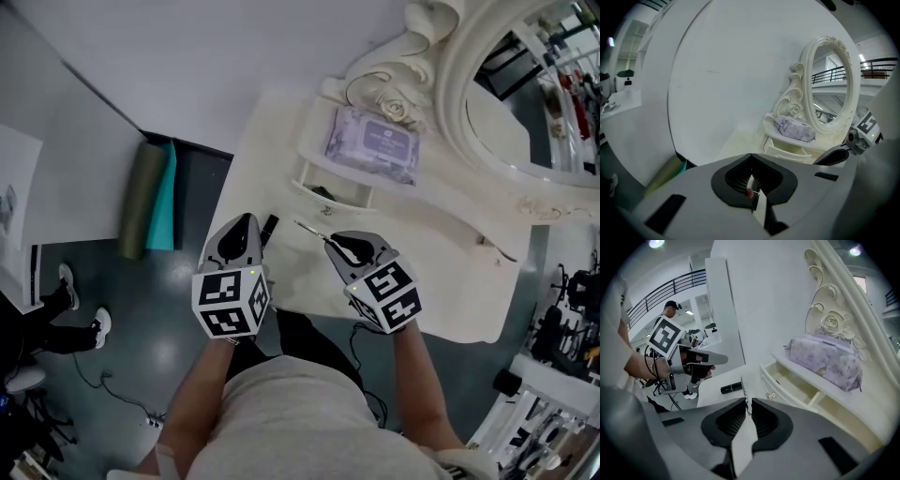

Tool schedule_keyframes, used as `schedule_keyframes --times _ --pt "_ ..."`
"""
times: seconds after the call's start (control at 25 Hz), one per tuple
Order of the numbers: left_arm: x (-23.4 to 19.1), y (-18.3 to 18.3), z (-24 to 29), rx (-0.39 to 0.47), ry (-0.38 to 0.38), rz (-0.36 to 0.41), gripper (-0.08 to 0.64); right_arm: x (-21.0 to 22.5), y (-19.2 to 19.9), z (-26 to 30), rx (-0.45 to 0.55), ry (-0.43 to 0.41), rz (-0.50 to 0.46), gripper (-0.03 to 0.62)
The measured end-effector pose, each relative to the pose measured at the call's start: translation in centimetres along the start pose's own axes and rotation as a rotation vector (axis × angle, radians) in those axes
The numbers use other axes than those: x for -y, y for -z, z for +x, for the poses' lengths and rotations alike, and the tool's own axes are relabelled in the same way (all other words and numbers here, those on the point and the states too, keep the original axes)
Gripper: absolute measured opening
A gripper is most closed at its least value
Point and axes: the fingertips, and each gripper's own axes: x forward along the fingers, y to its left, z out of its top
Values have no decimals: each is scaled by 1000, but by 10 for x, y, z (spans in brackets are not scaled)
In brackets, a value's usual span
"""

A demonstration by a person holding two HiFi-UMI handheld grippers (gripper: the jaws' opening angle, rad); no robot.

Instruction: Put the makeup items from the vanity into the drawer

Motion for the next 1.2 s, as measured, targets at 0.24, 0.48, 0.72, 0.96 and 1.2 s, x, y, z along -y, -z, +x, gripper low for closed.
schedule_keyframes --times 0.24,0.48,0.72,0.96,1.2 --pt "8 -23 11 33 5 0 3 26 -21 -10 22 45 -8 51" --pt "20 -35 24 37 17 13 5 52 -35 -11 28 67 -19 51" --pt "26 -43 38 36 12 14 5 71 -41 -5 23 72 -25 52" --pt "27 -41 48 22 0 13 3 83 -39 2 16 76 -18 52" --pt "29 -38 55 12 -1 13 5 90 -39 6 33 76 22 52"
